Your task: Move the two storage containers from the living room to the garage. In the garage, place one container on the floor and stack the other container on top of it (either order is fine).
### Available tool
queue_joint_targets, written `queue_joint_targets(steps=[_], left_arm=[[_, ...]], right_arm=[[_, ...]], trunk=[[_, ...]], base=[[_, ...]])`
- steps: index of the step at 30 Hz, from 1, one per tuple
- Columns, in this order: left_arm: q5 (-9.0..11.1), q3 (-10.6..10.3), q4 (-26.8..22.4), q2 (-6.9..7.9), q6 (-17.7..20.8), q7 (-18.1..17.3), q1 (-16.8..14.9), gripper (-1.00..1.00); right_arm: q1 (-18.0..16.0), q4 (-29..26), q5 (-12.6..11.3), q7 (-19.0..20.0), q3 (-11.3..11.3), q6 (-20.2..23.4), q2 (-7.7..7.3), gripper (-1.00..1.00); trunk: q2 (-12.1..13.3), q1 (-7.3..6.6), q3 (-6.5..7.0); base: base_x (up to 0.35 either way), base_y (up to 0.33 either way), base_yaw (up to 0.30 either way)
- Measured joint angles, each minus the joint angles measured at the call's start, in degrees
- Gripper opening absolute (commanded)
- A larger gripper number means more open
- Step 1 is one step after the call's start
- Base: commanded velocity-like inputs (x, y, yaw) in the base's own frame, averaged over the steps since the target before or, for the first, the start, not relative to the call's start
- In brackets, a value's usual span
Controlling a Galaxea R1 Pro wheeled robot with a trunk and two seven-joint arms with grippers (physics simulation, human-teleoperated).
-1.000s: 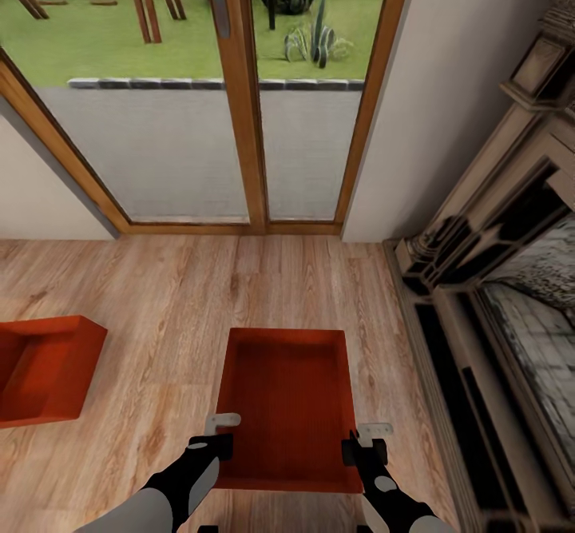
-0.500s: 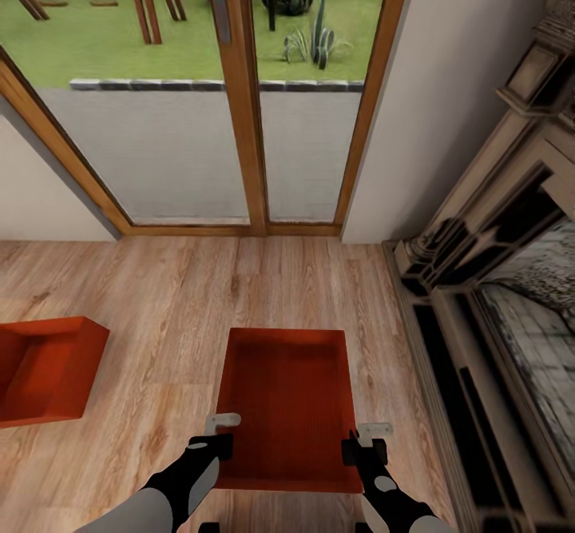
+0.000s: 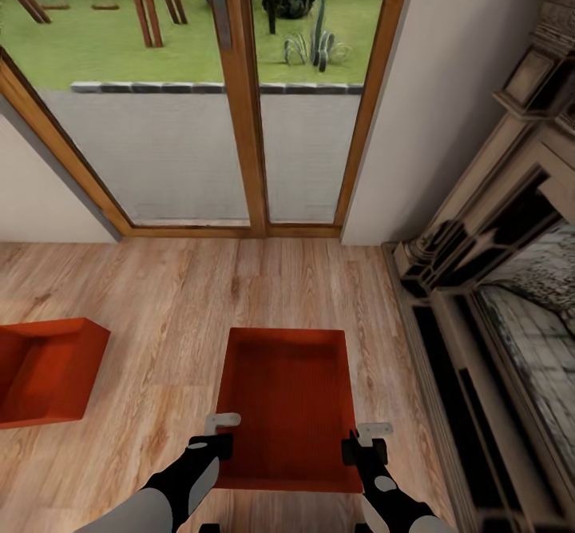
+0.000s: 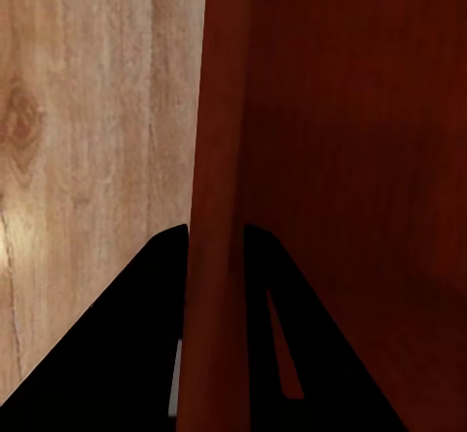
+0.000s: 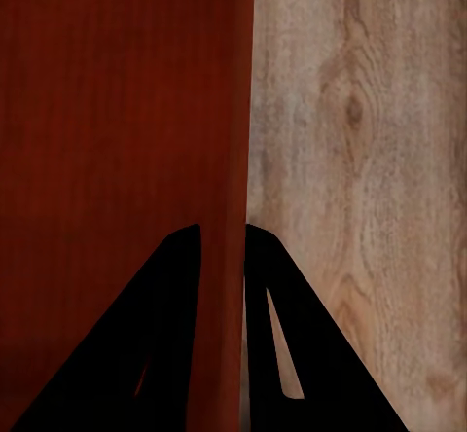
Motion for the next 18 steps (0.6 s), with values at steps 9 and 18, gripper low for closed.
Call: queue_joint_targets(steps=[9,18], left_arm=[[0.03,-0.04,-0.04,0.00,0.00,0.01,-0.02,-1.00],[0.00,-0.04,-0.06,0.00,0.01,0.01,-0.01,-1.00]], right_arm=[[0.00,-0.03,0.04,0.01,-0.06,-0.02,0.00,-1.00],[0.00,-0.02,-0.14,0.05,0.02,-0.06,0.00,-1.00]], trunk=[[0.00,0.00,0.81],[0.00,0.00,1.63]], base=[[0.000,0.000,0.000],[0.000,0.000,0.000]])
